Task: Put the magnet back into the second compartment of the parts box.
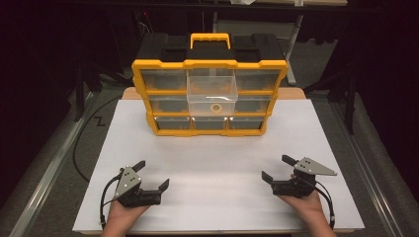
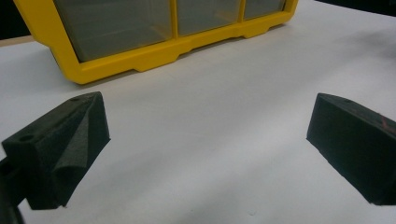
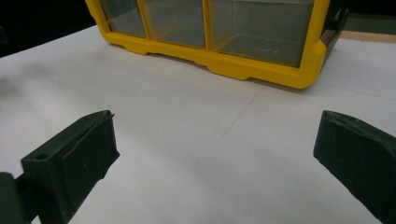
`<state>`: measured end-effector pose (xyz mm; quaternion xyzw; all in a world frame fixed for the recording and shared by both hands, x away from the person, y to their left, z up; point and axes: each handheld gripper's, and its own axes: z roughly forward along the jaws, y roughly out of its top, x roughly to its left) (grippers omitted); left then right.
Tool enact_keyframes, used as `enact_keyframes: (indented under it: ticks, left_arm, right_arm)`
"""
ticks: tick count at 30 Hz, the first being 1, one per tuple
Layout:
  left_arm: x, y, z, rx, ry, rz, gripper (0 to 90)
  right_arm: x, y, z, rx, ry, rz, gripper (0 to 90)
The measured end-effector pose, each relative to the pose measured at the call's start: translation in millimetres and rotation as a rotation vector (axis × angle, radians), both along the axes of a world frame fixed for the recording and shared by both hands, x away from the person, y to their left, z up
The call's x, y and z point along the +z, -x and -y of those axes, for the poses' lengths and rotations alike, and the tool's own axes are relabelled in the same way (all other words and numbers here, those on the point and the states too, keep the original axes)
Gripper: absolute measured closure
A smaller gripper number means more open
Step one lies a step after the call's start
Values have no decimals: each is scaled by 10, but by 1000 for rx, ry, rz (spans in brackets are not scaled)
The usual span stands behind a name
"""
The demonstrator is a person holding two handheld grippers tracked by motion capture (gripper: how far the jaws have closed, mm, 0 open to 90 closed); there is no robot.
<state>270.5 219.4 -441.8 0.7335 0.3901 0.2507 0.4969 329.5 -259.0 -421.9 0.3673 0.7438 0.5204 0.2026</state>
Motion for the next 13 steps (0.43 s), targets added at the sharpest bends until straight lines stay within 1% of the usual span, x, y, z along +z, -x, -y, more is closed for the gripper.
enact_keyframes:
  ticks: [3, 4, 5, 6, 7, 11, 13]
  left_arm:
    - [-6, 10, 25, -8, -23, 1, 2]
    - [-3, 13, 27, -4, -23, 5, 2]
    - [8, 16, 19, 13, -17, 16, 2]
    - [13, 15, 8, 17, -12, 14, 2]
    - [12, 12, 1, 20, -4, 12, 2]
    - [-2, 0, -5, 18, -9, -10, 2]
    - [-10, -8, 12, 14, -19, -22, 2]
  right_arm:
    - [40, 16, 26, -12, -31, 15, 2]
    - [40, 16, 26, -12, -31, 15, 2]
    - [33, 20, 27, -17, -22, 14, 2]
    - [27, 20, 24, -19, -11, 14, 2]
    - [24, 19, 21, -20, -8, 12, 2]
    - [21, 21, 14, -25, -14, 7, 2]
    - [26, 30, 4, -27, -12, 6, 2]
